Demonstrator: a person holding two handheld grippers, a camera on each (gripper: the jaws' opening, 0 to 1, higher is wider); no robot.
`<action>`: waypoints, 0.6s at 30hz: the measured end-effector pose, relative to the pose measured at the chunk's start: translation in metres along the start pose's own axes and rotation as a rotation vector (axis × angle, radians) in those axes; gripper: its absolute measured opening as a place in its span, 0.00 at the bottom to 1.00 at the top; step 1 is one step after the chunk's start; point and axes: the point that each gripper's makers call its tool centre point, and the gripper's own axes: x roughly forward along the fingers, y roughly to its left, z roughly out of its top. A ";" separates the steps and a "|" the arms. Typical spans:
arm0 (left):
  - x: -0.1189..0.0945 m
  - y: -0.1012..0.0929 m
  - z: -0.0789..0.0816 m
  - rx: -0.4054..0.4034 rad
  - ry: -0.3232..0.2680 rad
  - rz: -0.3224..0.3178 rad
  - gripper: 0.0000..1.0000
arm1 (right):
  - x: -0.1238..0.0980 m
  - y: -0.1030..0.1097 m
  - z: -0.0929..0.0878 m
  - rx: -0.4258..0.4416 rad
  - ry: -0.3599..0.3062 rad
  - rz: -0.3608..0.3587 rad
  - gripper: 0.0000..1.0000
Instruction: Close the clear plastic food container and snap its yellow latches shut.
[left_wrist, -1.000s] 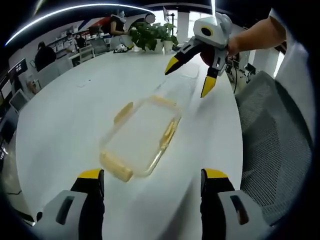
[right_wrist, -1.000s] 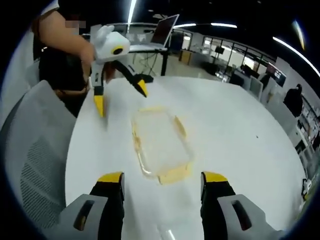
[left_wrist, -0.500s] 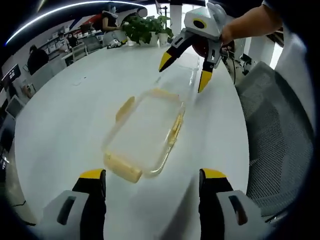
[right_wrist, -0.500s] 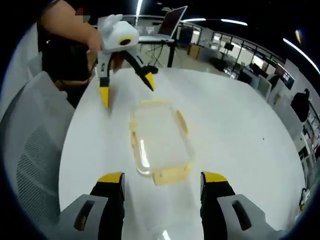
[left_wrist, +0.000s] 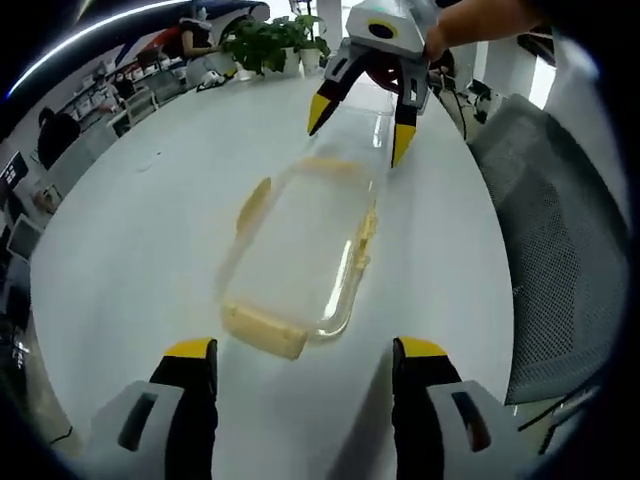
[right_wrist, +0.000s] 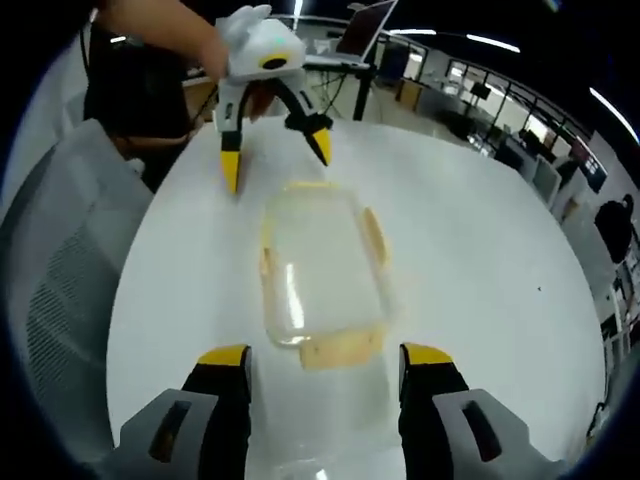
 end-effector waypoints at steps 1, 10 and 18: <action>0.000 0.000 0.000 0.003 0.002 -0.002 0.70 | 0.001 -0.001 0.000 0.001 0.002 0.003 0.59; 0.004 0.014 0.001 0.077 0.046 -0.015 0.70 | 0.006 -0.008 -0.003 -0.032 0.035 0.026 0.59; 0.007 0.020 0.003 0.119 0.072 -0.029 0.67 | 0.014 -0.010 -0.005 -0.058 0.072 0.056 0.58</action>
